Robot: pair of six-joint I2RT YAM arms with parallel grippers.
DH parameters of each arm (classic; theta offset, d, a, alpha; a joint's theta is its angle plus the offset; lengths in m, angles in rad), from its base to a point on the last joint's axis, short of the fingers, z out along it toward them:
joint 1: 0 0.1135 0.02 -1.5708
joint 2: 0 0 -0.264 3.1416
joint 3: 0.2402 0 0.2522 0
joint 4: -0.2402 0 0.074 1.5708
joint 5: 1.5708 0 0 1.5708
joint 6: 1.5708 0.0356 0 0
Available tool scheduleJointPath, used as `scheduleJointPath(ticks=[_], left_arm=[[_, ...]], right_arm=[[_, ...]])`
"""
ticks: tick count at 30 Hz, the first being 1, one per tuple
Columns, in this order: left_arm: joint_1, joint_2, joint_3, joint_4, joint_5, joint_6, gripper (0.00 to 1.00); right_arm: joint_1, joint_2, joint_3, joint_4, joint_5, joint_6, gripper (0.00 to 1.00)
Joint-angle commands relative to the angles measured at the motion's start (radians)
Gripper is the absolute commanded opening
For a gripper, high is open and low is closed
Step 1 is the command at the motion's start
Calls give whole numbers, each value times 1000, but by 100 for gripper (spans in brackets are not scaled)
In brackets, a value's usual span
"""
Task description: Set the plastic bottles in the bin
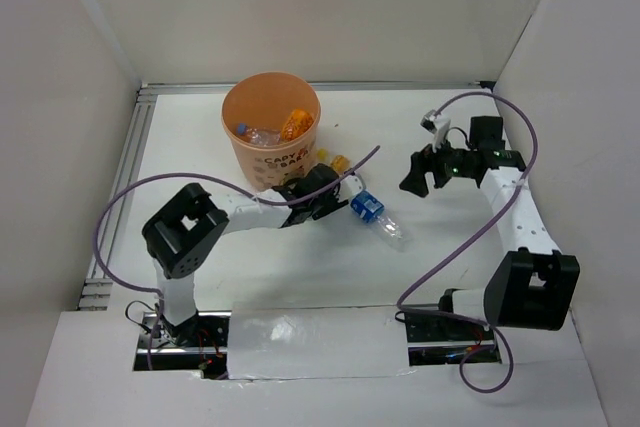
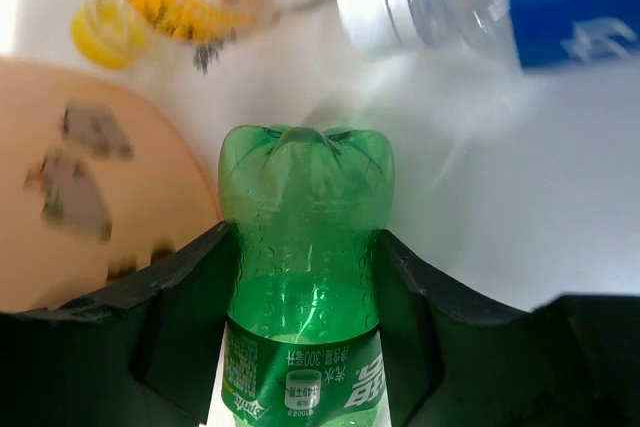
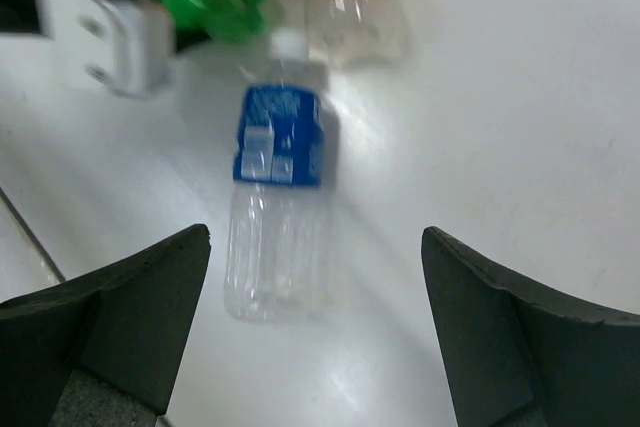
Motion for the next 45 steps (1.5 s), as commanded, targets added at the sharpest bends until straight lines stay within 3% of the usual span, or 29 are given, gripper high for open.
scheduleJointPath(ticks=[1, 6, 11, 17, 20, 21, 24, 25, 26, 28, 29, 36, 38, 39, 42, 45], left_arm=[[-11, -173, -22, -132, 68, -113, 1], [-33, -393, 29, -132, 110, -151, 0], [-30, -501, 195, -66, 65, -196, 0], [97, -542, 177, 217, -202, -251, 0], [174, -499, 203, 233, -323, -303, 4], [187, -487, 213, 254, -375, -314, 8], [239, -433, 229, 236, -334, -334, 25], [251, -413, 240, 172, -303, -349, 54], [262, -395, 252, 131, -303, -389, 65], [274, -381, 252, 84, -303, -413, 79], [283, -381, 237, 84, -303, -426, 99], [268, -534, 200, 66, -164, -427, 100], [248, -588, 189, 40, -38, -438, 100], [239, -650, 174, 28, 14, -464, 100], [184, -790, 51, -9, 155, -557, 97], [144, -907, -139, -49, 179, -680, 94]], right_arm=[[-73, -79, -53, -126, 18, -95, 93], [-63, -91, -111, -183, 0, -185, 100], [52, -70, -167, -32, 64, -71, 100], [201, 71, -167, 121, 233, 78, 100], [253, 129, -154, 156, 266, 101, 100], [267, 157, -154, 178, 280, 101, 100], [312, 203, -154, 218, 351, 128, 100], [312, 217, -154, 233, 366, 128, 100], [327, 229, -154, 233, 389, 128, 100], [339, 254, -144, 233, 399, 128, 92], [339, 264, -144, 233, 399, 128, 89], [359, 255, -179, 224, 399, 98, 63], [359, 264, -179, 206, 399, 78, 50], [359, 264, -165, 189, 386, 69, 37], [323, 248, -69, 66, 302, 15, 20], [238, 148, 52, -89, 204, -86, 14]])
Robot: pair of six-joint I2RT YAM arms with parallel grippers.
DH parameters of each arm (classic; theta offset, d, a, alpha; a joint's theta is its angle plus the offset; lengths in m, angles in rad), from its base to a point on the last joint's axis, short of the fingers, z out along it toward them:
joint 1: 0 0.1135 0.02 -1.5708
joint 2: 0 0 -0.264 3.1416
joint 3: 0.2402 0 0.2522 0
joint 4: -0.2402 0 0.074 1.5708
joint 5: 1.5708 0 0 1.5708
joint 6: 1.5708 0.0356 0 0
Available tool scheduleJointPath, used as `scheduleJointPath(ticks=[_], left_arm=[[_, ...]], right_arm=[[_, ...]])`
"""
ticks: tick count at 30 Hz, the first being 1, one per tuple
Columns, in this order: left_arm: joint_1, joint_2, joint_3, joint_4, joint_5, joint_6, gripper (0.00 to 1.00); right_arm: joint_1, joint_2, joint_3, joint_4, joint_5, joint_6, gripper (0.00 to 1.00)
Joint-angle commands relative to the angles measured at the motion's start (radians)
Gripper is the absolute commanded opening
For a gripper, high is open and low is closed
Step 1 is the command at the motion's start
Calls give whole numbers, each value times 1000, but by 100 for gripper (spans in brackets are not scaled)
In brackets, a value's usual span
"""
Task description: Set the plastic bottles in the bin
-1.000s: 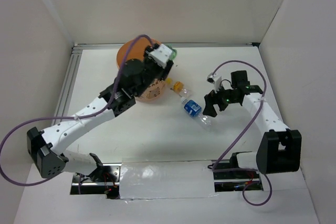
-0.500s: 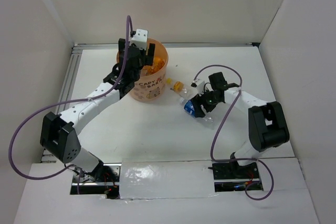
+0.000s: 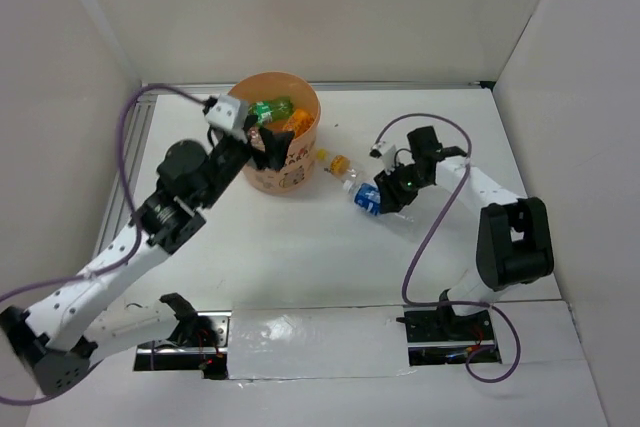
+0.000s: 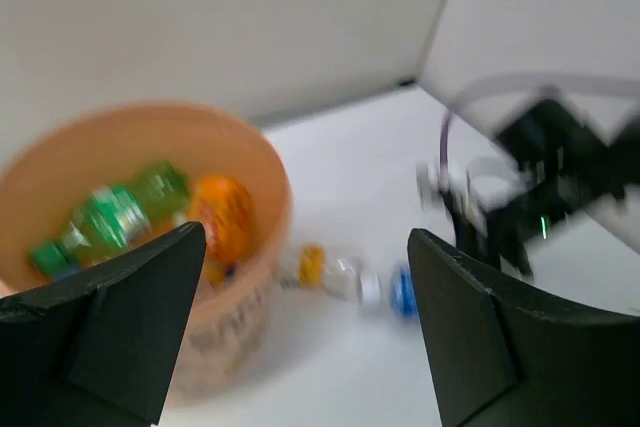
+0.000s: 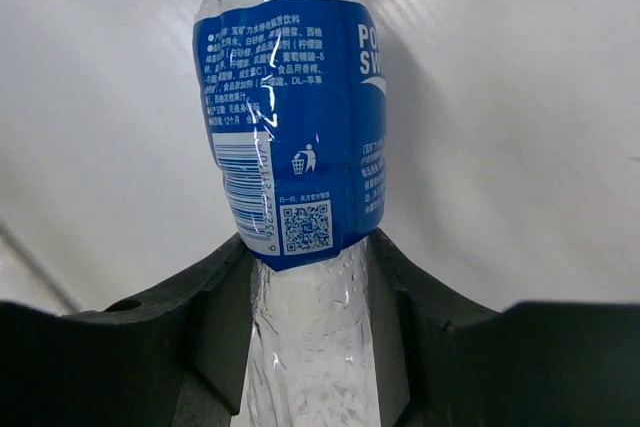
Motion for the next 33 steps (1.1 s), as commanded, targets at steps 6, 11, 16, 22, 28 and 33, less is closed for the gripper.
scheduleJointPath(ticks=[6, 11, 16, 22, 28, 33], left_arm=[[-90, -364, -469, -127, -30, -387, 94], [-99, -485, -631, -169, -103, -553, 94], [-99, -506, -701, -169, -103, -628, 95], [-133, -506, -719, -191, -80, -650, 95], [-179, -515, -719, -221, -99, -641, 99], [-188, -490, -719, -221, -99, -631, 99]], right_arm=[[-108, -165, 593, -234, -383, -178, 14], [37, -75, 754, 275, -484, 96, 15], [222, 196, 1050, 323, -420, 201, 18], [328, 430, 1202, 357, -368, 206, 38], [308, 428, 1222, 345, -313, 206, 84], [222, 358, 1153, 299, -215, 160, 90]])
